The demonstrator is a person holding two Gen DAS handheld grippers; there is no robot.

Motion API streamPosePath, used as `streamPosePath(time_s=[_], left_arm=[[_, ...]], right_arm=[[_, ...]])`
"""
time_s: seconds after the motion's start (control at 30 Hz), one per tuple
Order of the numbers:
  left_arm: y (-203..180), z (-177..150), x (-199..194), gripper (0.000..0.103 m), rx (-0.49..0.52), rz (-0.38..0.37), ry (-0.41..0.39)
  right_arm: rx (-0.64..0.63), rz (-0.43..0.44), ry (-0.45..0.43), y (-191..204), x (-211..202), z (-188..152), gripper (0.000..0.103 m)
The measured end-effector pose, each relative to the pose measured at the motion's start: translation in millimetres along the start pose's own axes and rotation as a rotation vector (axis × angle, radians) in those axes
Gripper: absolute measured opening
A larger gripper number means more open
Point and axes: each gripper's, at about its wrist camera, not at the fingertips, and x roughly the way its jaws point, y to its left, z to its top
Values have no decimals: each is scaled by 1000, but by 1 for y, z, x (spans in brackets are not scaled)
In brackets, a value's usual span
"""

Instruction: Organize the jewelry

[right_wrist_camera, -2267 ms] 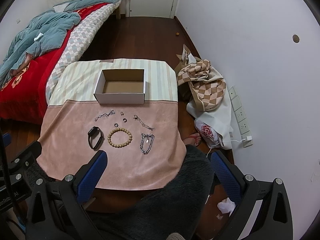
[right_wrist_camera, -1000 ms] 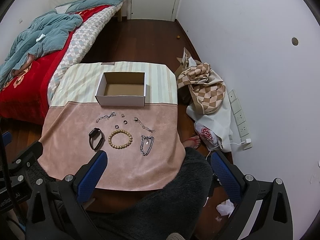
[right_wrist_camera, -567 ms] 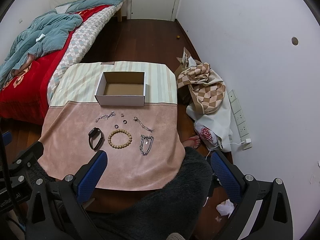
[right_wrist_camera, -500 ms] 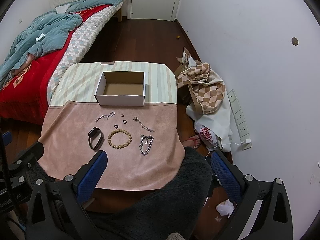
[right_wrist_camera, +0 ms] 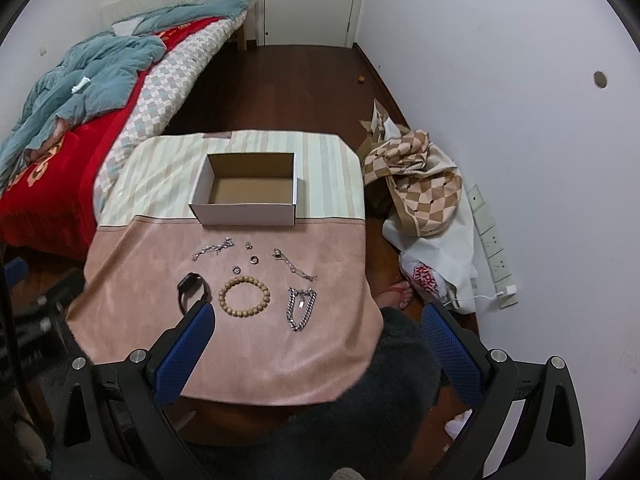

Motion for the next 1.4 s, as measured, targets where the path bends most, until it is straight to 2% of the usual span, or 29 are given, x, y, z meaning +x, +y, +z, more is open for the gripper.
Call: streamPosePath(time_s=[0.2, 0.3, 0.37, 0.43, 0.6, 0.73, 0.8, 0.87, 0.9, 0.93, 0.97, 1.0, 1.13, 1.2, 1.4], left_arm=[[6, -3, 81, 103, 17, 104, 102], [7, -11, 120, 102, 32, 121, 167], [8, -16, 140, 102, 27, 105, 210], [7, -21, 161, 102, 23, 88, 250], [-7, -31, 195, 95, 35, 3, 329], [-25, -35, 219, 93, 84, -21, 370], [-32, -38, 230, 75, 104, -32, 390], [-36, -41, 238, 49, 111, -45, 416], [-38, -43, 242, 44, 115, -58, 426], [-39, -43, 241, 35, 114, -66, 407], [-41, -42, 241, 21, 124, -61, 397], [-42, -43, 240, 15, 138, -56, 390], [-33, -46, 238, 12, 141, -14, 372], [-26, -48, 238, 11, 137, 13, 365], [-23, -55, 229, 11, 110, 12, 359]], right_arm=[[-23, 33, 113, 19, 95, 3, 103], [-13, 55, 157, 29, 147, -2, 101], [-17, 67, 208, 37, 182, -7, 89], [-18, 79, 251, 45, 210, -12, 84], [-19, 78, 323, 54, 254, -23, 81], [-17, 76, 351, 53, 266, -30, 81], [-12, 80, 361, 49, 267, -31, 81], [-10, 83, 368, 46, 269, -32, 81], [-10, 84, 369, 46, 270, -32, 81], [-11, 88, 372, 46, 271, -31, 82], [-12, 97, 373, 46, 272, -31, 82], [-13, 105, 373, 47, 273, -30, 81], [-32, 116, 370, 55, 277, -30, 80], [-51, 114, 379, 62, 280, -31, 72], [-77, 116, 354, 76, 276, -33, 66]])
